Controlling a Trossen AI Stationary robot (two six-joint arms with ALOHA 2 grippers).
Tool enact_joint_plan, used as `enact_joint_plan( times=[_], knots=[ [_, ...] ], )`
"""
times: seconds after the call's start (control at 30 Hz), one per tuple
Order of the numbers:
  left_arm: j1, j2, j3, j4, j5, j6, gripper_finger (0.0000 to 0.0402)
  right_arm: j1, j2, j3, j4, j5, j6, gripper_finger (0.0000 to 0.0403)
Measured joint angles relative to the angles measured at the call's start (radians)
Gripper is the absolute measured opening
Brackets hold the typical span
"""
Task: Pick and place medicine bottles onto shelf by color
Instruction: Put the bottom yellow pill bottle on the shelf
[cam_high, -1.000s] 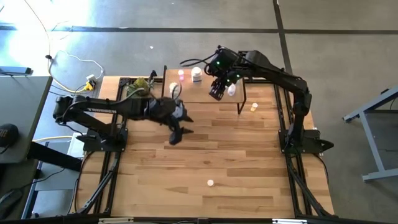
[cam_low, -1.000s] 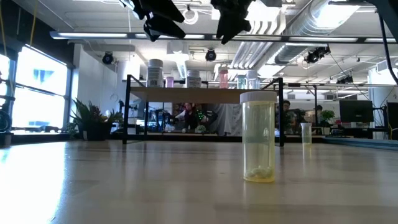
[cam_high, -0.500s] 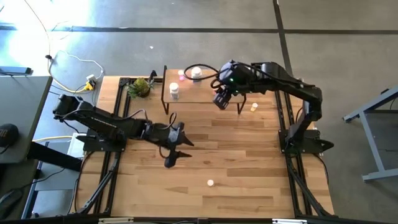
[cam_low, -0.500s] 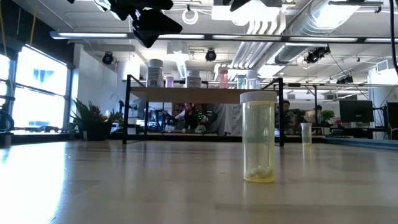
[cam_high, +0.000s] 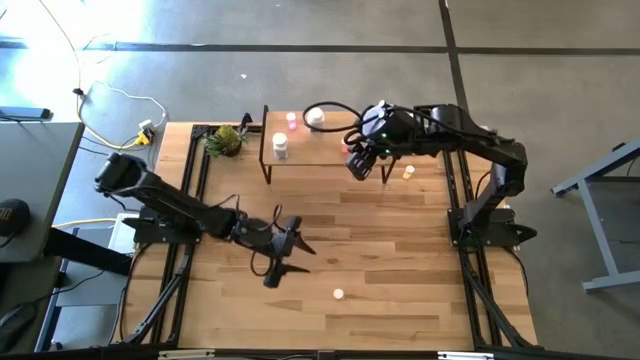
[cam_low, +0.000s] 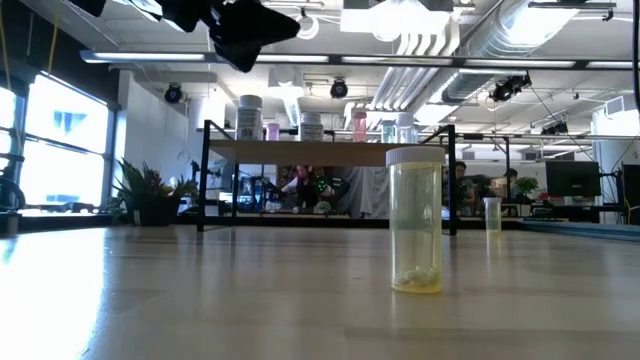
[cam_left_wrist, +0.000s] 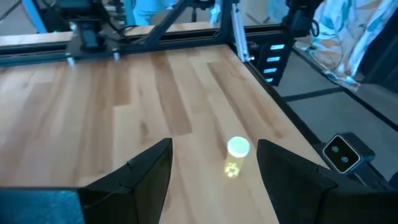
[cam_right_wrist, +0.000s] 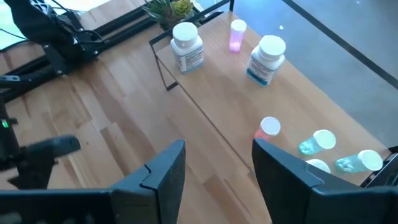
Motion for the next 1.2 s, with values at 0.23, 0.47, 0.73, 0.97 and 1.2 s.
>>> enact_joint_plan(
  times=[0.23, 0.47, 0.73, 0.97, 1.2],
  knots=[
    [-0.046, 0.174, 0.000, 0.232, -0.004, -0.008, 0.0223, 0.001, 0.000, 0.000, 0.000, -0.003, 0.009, 0.0177],
    [-0.075, 0.322, 0.000, 0.411, -0.024, -0.011, 0.0223, 0.001, 0.000, 0.000, -0.010, -0.003, 0.009, 0.0177],
    [-0.081, 0.454, 0.033, 0.512, -0.011, -0.035, 0.0223, 0.001, 0.000, 0.000, -0.010, -0.003, 0.008, 0.0177],
    [-0.081, 0.564, 0.134, 0.515, 0.008, -0.034, 0.0223, 0.001, 0.000, 0.000, -0.016, -0.003, 0.008, 0.0177],
    [-0.086, 0.611, 0.184, 0.461, 0.003, -0.034, 0.0223, 0.001, 0.000, 0.000, -0.023, -0.003, 0.008, 0.0177]
  ],
)
